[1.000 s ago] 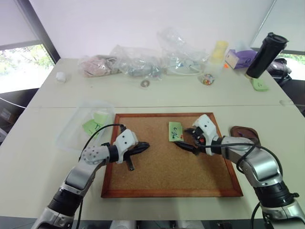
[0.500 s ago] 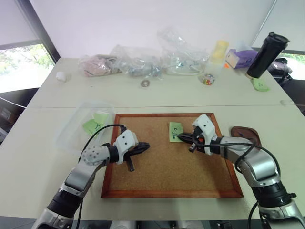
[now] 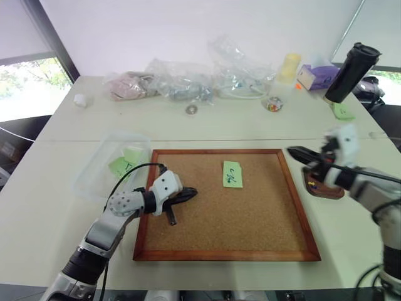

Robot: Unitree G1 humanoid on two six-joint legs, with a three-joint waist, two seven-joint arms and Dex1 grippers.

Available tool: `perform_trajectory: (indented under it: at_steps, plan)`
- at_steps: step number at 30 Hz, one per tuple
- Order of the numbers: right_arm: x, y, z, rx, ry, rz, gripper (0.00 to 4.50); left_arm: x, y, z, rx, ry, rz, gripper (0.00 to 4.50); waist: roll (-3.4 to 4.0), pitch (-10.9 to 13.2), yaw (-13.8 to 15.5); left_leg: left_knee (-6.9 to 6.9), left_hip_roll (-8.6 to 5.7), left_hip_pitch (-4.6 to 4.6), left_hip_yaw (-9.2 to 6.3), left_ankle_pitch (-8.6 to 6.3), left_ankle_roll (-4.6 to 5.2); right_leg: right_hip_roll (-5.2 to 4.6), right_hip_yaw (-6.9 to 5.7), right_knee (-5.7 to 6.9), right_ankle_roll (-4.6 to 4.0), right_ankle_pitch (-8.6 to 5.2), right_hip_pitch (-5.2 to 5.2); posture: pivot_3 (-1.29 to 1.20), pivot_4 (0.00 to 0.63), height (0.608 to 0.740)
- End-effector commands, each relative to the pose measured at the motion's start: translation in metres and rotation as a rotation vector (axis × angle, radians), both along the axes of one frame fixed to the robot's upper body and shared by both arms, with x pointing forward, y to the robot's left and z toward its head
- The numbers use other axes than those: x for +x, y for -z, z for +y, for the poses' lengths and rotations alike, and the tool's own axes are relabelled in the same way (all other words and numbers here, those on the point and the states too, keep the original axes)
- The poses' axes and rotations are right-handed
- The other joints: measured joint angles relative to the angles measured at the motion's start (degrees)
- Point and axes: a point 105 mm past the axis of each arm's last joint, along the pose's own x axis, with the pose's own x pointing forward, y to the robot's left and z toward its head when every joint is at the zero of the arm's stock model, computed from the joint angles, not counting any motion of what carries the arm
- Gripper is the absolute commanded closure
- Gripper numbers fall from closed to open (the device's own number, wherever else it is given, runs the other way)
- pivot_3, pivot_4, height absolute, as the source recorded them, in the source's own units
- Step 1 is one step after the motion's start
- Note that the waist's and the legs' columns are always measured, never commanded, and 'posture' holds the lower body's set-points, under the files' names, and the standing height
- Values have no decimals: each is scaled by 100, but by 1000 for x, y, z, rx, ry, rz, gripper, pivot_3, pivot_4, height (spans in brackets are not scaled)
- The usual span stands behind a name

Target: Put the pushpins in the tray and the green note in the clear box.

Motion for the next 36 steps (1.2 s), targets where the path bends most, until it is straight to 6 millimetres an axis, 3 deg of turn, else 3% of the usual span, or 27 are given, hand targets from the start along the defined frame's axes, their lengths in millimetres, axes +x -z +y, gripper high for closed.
perform_trajectory:
  at_steps: [1,4,12,15,21,23,33,36]
  plan:
    - [-6,7,-45,-49,156,-3,4454,-11,35,5,80,2,124,4500,2,-2,-6,0,0,3,2,0,0,0,1,1,0,0,2,0,150,740]
    - [-15,31,-70,-55,233,64,4454,-10,36,4,80,5,123,4500,9,-5,-5,-1,0,15,2,0,0,0,0,0,-1,-1,16,0,150,740]
    - [-15,50,-70,-10,253,85,4454,-9,34,3,76,5,120,4500,26,-9,-4,-1,0,17,8,0,1,3,3,2,0,0,14,0,150,740]
    - [-14,49,-68,4,248,80,3677,-10,35,3,76,2,121,4500,26,-9,-3,-1,0,14,9,0,1,3,4,1,0,0,14,0,150,740]
    - [-12,48,-65,3,243,76,629,-10,36,3,77,2,127,4500,26,-9,-2,-1,-1,15,8,0,1,3,4,1,0,0,14,0,150,740]
    - [-11,45,-65,0,242,70,63,-9,36,3,76,1,126,4500,26,-9,-2,-1,-1,15,8,0,1,3,4,1,0,0,15,0,150,740]
    - [-14,57,-58,9,223,111,63,-7,34,0,67,-4,119,4500,26,-9,9,-1,0,14,8,0,1,3,4,-1,0,0,15,0,150,740]
    - [-15,72,-60,-14,229,135,63,-6,34,-1,66,-2,118,4500,26,-9,16,-1,-1,14,7,0,1,3,4,-1,0,0,15,0,150,740]
